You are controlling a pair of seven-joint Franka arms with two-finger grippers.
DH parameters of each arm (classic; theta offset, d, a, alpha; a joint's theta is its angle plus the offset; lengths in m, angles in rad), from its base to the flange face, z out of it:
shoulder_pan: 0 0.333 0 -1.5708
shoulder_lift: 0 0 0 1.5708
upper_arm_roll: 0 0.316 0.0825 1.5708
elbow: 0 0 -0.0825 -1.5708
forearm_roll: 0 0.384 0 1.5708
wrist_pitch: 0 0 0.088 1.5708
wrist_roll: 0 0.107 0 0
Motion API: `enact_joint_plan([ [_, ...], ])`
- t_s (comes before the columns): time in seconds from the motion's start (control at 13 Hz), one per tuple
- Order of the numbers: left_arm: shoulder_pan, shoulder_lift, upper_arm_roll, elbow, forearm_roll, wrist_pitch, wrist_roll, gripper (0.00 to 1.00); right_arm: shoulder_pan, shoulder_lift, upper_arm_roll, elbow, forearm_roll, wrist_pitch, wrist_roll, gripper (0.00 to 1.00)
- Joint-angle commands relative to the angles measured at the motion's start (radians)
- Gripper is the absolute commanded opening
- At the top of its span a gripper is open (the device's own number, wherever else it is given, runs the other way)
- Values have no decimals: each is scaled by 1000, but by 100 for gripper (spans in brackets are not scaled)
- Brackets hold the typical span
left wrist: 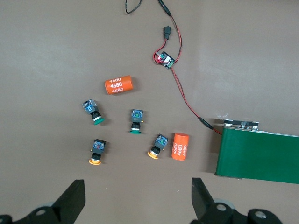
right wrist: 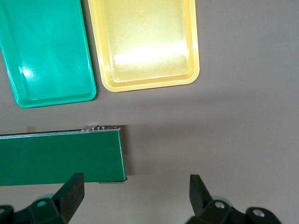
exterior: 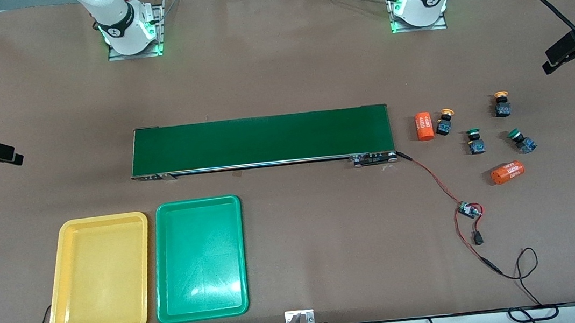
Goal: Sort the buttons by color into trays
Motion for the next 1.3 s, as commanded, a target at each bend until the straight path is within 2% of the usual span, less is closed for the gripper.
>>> enact_joint_plan([
  [0.0,-3,-15,-8,7,15,-78,22,100,-6,-4,5,14,-5,-24,-15,100],
  [1.0,-2,-6,-7,7,2,-73,17,100,-5,3,5,13,-4,-49,-13,100],
  [1.23,-15,28,-10,25,11,-55,5,100,-6,3,5,13,-5,-50,-19,100],
])
